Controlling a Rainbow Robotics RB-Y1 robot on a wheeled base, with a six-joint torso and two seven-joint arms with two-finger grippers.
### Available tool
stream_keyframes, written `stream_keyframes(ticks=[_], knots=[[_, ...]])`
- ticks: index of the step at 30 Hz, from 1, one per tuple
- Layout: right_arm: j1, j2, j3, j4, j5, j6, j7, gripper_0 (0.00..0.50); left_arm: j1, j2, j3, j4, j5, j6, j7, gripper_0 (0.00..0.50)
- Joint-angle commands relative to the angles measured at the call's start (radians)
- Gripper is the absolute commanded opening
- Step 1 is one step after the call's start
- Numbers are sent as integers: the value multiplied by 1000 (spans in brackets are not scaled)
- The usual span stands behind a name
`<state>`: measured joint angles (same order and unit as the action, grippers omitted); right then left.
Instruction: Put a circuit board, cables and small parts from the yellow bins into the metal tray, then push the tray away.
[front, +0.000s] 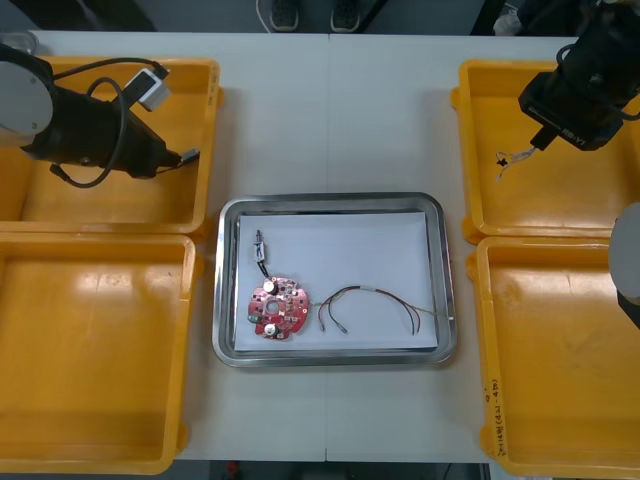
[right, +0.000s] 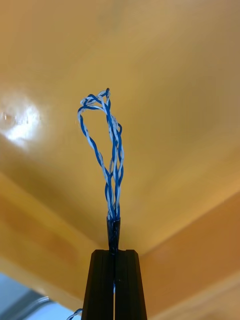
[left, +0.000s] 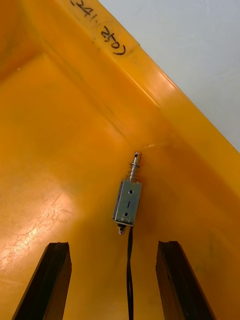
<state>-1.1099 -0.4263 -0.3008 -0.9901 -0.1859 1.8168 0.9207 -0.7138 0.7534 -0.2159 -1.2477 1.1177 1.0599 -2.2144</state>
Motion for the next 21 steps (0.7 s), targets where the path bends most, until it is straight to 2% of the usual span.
stream_keyframes(ticks=[1, 6, 10, 12, 17, 21], knots=[[2, -46, -47, -119, 6, 103, 79, 0, 8, -42, -5, 10, -30, -28, -33, 500], [25, -60, -43, -216, -10, 103, 107, 0, 7, -65, -5, 31, -41, -54, -37, 500], [88, -65, -9, -363, -47, 103, 122, 0, 7, -75, -5, 34, -53, -58, -39, 500], [119, -69, -3, -432, -78, 103, 126, 0, 7, -82, -5, 37, -61, -63, -39, 500], [143, -85, 0, -509, -152, 103, 139, 0, 8, -95, -5, 53, -70, -83, -44, 500], [177, -104, 37, -610, -239, 103, 156, 0, 7, -106, -5, 70, -79, -110, -53, 500]])
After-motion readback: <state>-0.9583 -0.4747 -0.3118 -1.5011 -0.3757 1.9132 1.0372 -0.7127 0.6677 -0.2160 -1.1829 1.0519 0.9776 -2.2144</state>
